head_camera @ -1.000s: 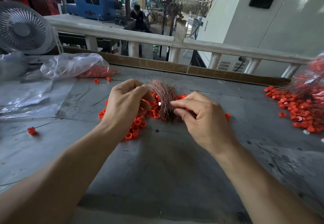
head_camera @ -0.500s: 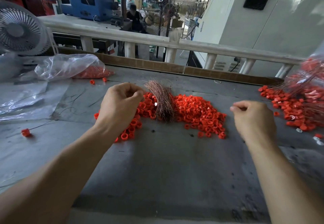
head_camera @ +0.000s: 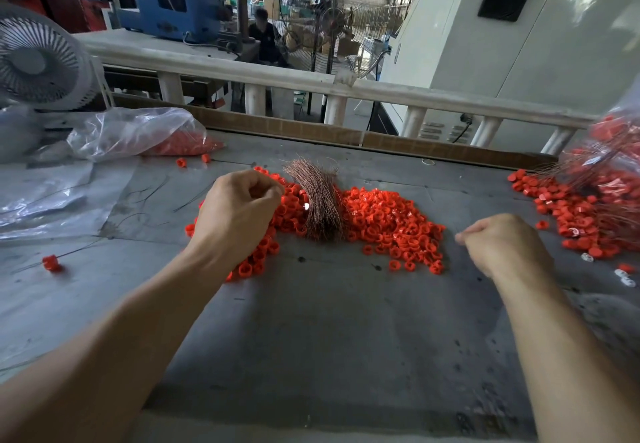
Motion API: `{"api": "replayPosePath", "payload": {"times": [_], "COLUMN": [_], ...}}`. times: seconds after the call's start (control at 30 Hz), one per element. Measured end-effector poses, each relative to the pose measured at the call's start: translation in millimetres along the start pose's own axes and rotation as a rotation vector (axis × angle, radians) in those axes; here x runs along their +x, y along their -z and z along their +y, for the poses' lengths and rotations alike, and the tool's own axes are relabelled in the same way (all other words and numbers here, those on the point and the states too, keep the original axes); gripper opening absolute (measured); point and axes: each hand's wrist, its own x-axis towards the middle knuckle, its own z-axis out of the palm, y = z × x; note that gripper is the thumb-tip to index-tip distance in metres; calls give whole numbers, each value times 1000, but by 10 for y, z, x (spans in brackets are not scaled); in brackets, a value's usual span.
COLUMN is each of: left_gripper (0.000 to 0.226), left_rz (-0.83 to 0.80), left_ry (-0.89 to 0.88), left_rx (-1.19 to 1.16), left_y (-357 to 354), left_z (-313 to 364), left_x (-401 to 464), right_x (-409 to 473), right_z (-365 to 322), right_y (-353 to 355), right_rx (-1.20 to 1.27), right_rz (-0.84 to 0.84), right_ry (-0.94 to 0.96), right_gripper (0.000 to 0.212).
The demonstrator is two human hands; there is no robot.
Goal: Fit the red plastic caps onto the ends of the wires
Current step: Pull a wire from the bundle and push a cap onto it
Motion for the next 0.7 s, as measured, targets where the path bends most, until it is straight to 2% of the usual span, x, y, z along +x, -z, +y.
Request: {"api": "replayPosePath", "payload": {"times": [0.17, 0.27, 0.47, 0.6, 0.7], "left_gripper": [14, 15, 16, 19, 16], "left_rz": [-3, -8, 17, 6, -4], "left_ry": [2, -3, -13, -68, -118], "left_rx": [7, 22, 109, 272, 357], "left_y": [8, 10, 42, 8, -23], "left_z": [25, 24, 29, 23, 4], "left_x": [-1, -12, -22, -30, -17], "right_x": [-89, -187, -414, -582, -703], "right_z": [-80, -182, -445, -738, -955], "right_y": [-24, -80, -217, -210, -199], "right_rx": [-19, 90, 126, 26, 59], "right_rz": [52, 114, 48, -64, -118], "right_ry": [164, 320, 537, 656, 672], "right_gripper": [15, 14, 19, 11, 7]}}
